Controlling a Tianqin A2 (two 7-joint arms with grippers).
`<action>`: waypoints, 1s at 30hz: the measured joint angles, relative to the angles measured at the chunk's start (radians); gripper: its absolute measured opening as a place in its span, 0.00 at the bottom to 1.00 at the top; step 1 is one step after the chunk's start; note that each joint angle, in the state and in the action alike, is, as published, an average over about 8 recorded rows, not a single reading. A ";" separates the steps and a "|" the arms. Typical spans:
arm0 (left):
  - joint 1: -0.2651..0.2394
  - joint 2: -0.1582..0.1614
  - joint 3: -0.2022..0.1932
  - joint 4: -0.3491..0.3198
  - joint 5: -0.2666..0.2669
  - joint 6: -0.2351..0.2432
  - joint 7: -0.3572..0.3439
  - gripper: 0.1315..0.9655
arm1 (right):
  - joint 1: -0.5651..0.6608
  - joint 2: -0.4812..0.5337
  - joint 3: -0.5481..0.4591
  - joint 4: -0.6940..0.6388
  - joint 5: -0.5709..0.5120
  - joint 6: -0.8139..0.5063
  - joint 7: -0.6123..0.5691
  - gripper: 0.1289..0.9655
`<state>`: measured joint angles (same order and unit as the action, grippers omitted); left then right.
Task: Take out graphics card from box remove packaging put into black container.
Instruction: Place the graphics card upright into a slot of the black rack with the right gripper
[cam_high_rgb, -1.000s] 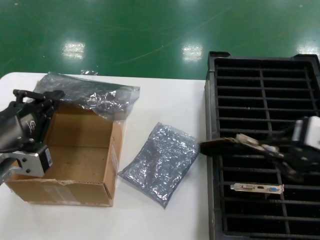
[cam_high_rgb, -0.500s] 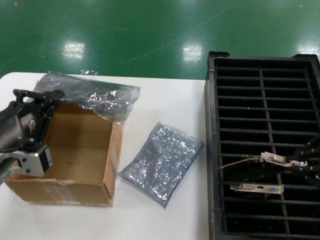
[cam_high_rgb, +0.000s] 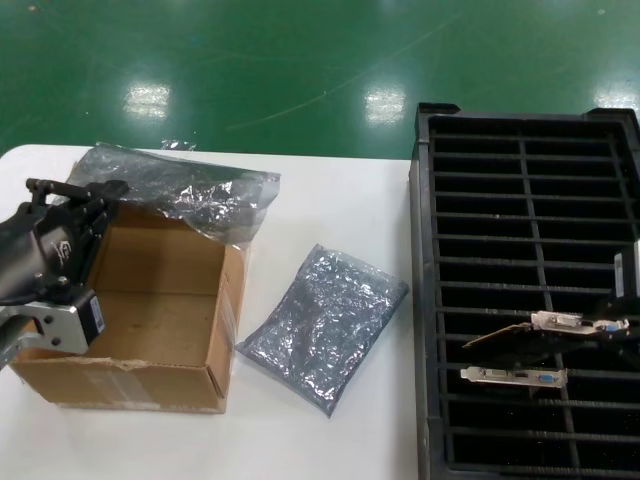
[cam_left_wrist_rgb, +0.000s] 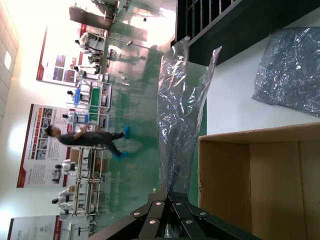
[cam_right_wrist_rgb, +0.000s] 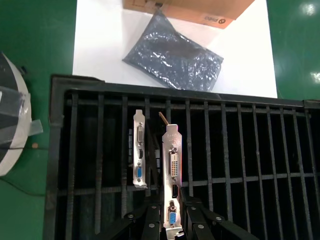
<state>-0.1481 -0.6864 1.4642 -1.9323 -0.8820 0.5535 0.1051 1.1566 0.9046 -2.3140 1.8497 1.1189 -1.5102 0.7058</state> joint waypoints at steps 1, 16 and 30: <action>0.000 0.000 0.000 0.000 0.000 0.000 0.000 0.01 | 0.005 -0.005 -0.005 -0.004 -0.008 -0.005 -0.004 0.07; 0.000 0.000 0.000 0.000 0.000 0.000 0.000 0.01 | 0.053 -0.069 -0.060 -0.055 -0.082 -0.039 -0.048 0.07; 0.000 0.000 0.000 0.000 0.000 0.000 0.000 0.01 | 0.066 -0.120 -0.087 -0.085 -0.098 -0.045 -0.064 0.07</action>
<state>-0.1481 -0.6864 1.4643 -1.9323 -0.8820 0.5535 0.1052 1.2223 0.7846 -2.4015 1.7647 1.0207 -1.5549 0.6414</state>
